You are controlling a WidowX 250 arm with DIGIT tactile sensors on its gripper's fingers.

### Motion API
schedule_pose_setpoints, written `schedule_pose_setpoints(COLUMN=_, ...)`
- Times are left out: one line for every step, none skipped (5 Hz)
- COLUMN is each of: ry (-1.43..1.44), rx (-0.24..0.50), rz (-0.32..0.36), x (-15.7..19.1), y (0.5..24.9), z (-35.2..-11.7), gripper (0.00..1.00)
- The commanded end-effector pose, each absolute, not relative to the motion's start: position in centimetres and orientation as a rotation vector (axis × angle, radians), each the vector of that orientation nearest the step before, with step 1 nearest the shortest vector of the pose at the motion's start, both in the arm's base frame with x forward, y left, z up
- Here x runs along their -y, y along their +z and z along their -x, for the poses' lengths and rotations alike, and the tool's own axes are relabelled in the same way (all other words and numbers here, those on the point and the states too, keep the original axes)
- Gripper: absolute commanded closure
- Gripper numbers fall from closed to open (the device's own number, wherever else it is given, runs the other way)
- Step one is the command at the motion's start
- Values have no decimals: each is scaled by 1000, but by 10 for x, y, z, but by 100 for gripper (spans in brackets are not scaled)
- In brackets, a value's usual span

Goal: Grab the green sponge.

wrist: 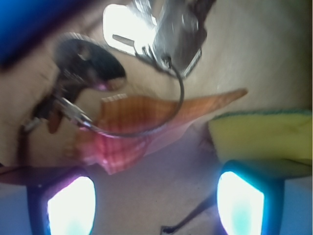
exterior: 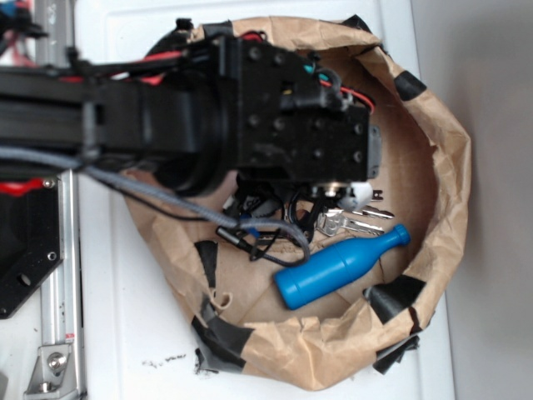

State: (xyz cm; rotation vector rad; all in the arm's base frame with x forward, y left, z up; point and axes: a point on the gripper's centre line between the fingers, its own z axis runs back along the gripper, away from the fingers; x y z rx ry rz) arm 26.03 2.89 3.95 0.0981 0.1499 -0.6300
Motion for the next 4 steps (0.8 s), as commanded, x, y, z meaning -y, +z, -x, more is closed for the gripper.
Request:
schedule_pose_setpoints(ry=-682, rx=-159, rz=-127, x=-76, y=59, z=-295, gripper=0)
schedule_pose_setpoints(ry=-659, rx=-151, rz=-121, x=-84, y=64, z=-304, gripper=0)
schedule_pose_setpoints(ry=-645, rx=-180, rz=-139, x=-90, y=56, z=-308, gripper=0)
schedule_pose_setpoints(ry=-627, rx=-161, rz=-135, x=-98, y=62, z=-308, gripper=0)
